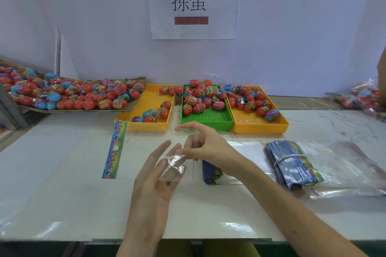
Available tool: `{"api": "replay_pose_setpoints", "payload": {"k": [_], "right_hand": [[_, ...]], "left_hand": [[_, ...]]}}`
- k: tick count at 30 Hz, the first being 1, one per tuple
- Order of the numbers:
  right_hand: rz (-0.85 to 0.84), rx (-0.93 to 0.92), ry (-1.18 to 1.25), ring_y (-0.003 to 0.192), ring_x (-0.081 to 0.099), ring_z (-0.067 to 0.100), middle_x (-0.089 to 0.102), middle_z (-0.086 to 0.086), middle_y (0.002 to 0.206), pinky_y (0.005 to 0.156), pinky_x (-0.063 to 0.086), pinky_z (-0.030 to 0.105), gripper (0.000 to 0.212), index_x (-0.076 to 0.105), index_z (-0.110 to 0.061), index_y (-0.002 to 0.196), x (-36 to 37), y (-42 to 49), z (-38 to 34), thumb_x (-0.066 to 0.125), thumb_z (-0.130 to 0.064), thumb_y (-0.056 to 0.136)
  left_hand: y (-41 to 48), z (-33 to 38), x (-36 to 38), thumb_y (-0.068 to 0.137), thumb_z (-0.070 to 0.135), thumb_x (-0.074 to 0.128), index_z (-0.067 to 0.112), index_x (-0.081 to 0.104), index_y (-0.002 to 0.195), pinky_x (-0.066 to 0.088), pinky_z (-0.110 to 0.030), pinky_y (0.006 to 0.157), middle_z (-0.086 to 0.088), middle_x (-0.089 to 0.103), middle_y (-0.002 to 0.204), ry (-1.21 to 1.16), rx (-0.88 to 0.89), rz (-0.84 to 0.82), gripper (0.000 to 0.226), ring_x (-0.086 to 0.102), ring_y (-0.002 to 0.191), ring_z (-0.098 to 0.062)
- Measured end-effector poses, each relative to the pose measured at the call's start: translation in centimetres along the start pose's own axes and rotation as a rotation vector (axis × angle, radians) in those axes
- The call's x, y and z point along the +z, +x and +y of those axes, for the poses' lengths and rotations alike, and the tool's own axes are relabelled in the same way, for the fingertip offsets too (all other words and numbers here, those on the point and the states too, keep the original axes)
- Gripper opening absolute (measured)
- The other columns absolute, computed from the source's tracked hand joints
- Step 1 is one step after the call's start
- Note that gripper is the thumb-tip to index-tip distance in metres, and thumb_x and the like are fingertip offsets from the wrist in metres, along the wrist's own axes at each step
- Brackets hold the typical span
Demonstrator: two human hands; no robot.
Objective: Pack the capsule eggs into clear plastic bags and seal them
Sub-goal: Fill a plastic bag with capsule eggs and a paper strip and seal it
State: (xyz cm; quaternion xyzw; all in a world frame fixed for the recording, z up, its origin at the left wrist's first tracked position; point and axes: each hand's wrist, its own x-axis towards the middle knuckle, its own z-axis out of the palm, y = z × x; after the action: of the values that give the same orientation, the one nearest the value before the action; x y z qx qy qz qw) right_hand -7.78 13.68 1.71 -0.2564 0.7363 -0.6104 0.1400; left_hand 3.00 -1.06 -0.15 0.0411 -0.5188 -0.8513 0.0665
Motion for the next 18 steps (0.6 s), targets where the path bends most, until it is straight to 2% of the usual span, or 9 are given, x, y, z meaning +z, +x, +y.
{"api": "replay_pose_setpoints", "payload": {"k": [2,6,9,12,14,16,18], "right_hand": [[0.024,0.006,-0.041,0.065,0.054,0.011,0.061,-0.007,0.069,0.062,0.048,0.023,0.055,0.059,-0.033,0.127,0.0,0.0,0.0,0.086,-0.026,0.08],[0.08,-0.031,-0.183,0.063,0.052,0.003,0.06,-0.008,0.074,0.06,0.044,0.016,0.056,0.059,-0.035,0.125,0.2,0.1,0.2,0.087,-0.034,0.077],[0.1,-0.068,-0.244,0.061,0.051,0.0,0.061,-0.006,0.081,0.06,0.045,0.017,0.057,0.058,-0.035,0.126,0.3,0.1,0.3,0.087,-0.036,0.077],[0.1,-0.063,-0.249,0.062,0.055,0.001,0.063,-0.011,0.087,0.06,0.048,0.017,0.054,0.058,-0.041,0.122,0.4,0.1,0.3,0.084,-0.046,0.075],[0.106,-0.059,-0.258,0.068,0.058,0.002,0.062,-0.014,0.097,0.061,0.048,0.013,0.05,0.056,-0.046,0.12,0.5,0.1,0.2,0.081,-0.051,0.077],[0.109,-0.055,-0.28,0.083,0.061,0.003,0.062,-0.015,0.103,0.066,0.049,0.008,0.046,0.055,-0.051,0.118,0.6,0.0,0.2,0.078,-0.055,0.078],[0.122,-0.058,-0.302,0.093,0.06,0.004,0.062,-0.012,0.111,0.069,0.051,0.011,0.042,0.055,-0.052,0.116,0.7,0.0,0.2,0.074,-0.059,0.08]], "left_hand": [[0.0,0.0,0.0,0.08,0.035,0.062,0.028,0.07,0.126,0.049,-0.045,0.099,-0.002,0.072,0.126,-0.025,-0.015,0.01,0.047,0.069,0.116,-0.024],[0.1,-0.1,0.0,0.084,0.023,0.064,0.021,0.064,0.131,0.057,-0.042,0.095,-0.007,0.072,0.124,-0.04,-0.034,-0.013,0.047,0.07,0.113,-0.029],[0.1,-0.2,0.0,0.079,0.013,0.068,0.02,0.06,0.134,0.055,-0.038,0.096,-0.009,0.073,0.123,0.009,-0.026,-0.039,0.055,0.07,0.113,-0.029],[0.0,-0.5,0.1,0.073,0.005,0.073,0.02,0.06,0.134,0.055,-0.035,0.096,-0.014,0.072,0.123,0.04,-0.017,-0.065,0.064,0.07,0.112,-0.031],[0.0,-0.7,0.1,0.071,-0.002,0.082,0.021,0.06,0.135,0.055,-0.032,0.096,-0.014,0.071,0.125,0.066,-0.008,-0.078,0.071,0.07,0.113,-0.031],[0.0,-1.0,0.1,0.069,-0.004,0.081,0.024,0.061,0.133,0.055,-0.029,0.096,-0.012,0.071,0.125,0.088,0.012,-0.089,0.072,0.07,0.113,-0.03],[0.0,-1.0,0.3,0.067,-0.001,0.08,0.028,0.064,0.129,0.056,-0.027,0.093,-0.01,0.071,0.126,0.107,0.026,-0.1,0.07,0.071,0.111,-0.031]]}}
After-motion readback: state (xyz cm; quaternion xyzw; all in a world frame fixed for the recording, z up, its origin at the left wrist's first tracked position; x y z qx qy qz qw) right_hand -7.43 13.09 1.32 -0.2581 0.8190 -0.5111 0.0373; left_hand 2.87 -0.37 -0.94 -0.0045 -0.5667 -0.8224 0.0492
